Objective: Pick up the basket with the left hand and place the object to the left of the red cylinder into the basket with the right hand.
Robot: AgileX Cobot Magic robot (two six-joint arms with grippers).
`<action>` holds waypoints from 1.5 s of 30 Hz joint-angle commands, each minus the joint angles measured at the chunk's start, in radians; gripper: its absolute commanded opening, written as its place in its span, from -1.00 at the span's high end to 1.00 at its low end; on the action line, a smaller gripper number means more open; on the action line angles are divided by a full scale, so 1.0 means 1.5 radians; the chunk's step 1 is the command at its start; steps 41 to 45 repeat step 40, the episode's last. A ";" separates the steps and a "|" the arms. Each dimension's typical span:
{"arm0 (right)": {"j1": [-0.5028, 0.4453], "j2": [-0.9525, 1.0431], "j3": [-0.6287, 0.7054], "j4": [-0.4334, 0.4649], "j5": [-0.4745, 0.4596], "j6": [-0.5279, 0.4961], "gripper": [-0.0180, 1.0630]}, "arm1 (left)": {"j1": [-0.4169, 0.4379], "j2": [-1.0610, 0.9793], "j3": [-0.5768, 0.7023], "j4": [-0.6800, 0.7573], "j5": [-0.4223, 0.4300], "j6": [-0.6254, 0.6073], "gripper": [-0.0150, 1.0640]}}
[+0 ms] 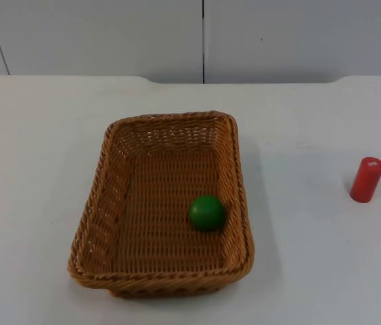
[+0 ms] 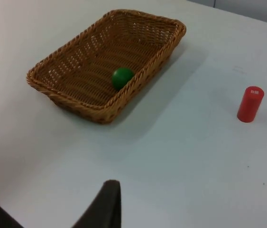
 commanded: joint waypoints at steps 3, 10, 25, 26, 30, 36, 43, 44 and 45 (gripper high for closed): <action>-0.037 -0.003 0.001 0.003 -0.004 0.005 -0.98 | -0.001 -0.003 0.003 -0.017 -0.006 -0.005 -0.97; -0.156 -0.003 0.001 0.003 -0.004 0.005 -0.98 | -0.001 -0.003 0.003 -0.018 -0.006 -0.003 -0.97; -0.323 -0.003 0.001 0.003 -0.004 0.005 -0.98 | -0.001 -0.003 0.003 -0.018 -0.006 -0.003 -0.97; -0.323 -0.003 0.001 0.003 -0.004 0.005 -0.98 | -0.001 -0.003 0.003 -0.018 -0.006 -0.003 -0.97; -0.323 -0.003 0.001 0.003 -0.004 0.005 -0.98 | -0.001 -0.003 0.003 -0.018 -0.006 -0.003 -0.97; -0.323 -0.003 0.001 0.003 -0.004 0.005 -0.98 | 0.075 -0.003 0.003 -0.018 -0.006 -0.003 -0.97; -0.323 -0.003 0.001 0.003 -0.004 0.005 -0.98 | 0.116 -0.003 0.003 -0.018 -0.006 -0.003 -0.97; -0.323 -0.003 0.001 0.003 -0.004 0.005 -0.98 | 0.116 -0.003 0.003 -0.018 -0.006 -0.003 -0.97; -0.323 -0.003 0.001 0.003 -0.004 0.005 -0.98 | 0.116 -0.003 0.003 -0.018 -0.006 -0.003 -0.97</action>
